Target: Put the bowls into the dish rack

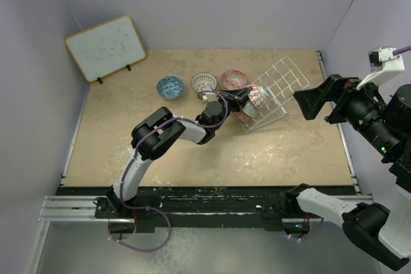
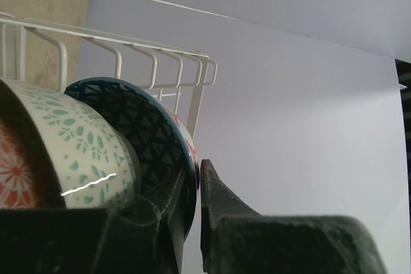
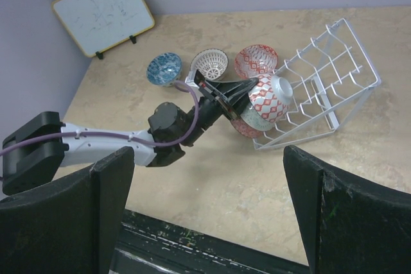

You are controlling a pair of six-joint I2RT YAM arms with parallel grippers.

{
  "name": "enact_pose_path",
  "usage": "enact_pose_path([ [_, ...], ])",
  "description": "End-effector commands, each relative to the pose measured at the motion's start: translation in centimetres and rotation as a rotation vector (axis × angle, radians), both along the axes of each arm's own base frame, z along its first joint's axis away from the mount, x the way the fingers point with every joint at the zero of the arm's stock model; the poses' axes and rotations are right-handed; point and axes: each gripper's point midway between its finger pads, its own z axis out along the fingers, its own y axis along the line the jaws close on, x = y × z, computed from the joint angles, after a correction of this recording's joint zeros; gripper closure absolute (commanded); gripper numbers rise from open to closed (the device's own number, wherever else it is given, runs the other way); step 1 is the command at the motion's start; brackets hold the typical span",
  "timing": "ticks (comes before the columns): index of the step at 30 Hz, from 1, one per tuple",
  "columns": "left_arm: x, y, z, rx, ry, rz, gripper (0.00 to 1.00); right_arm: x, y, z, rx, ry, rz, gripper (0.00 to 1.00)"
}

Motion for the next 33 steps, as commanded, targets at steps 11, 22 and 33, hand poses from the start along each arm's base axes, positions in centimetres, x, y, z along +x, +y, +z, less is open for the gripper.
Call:
enact_pose_path([
  [11, -1.4, 1.3, 4.0, -0.001, 0.002, -0.054, 0.20, 0.2, 0.3, 0.4, 0.002, -0.029, 0.017, 0.00],
  [22, -2.3, 2.1, 3.9, 0.074, 0.004, -0.078, 0.01, -0.2, 0.1, 0.4, 0.010, -0.036, 0.014, 0.00],
  [33, -3.3, 3.7, 2.6, 0.205, 0.036, -0.099, 0.01, -0.3, 0.2, 0.3, 0.019, -0.042, 0.020, 0.00],
])
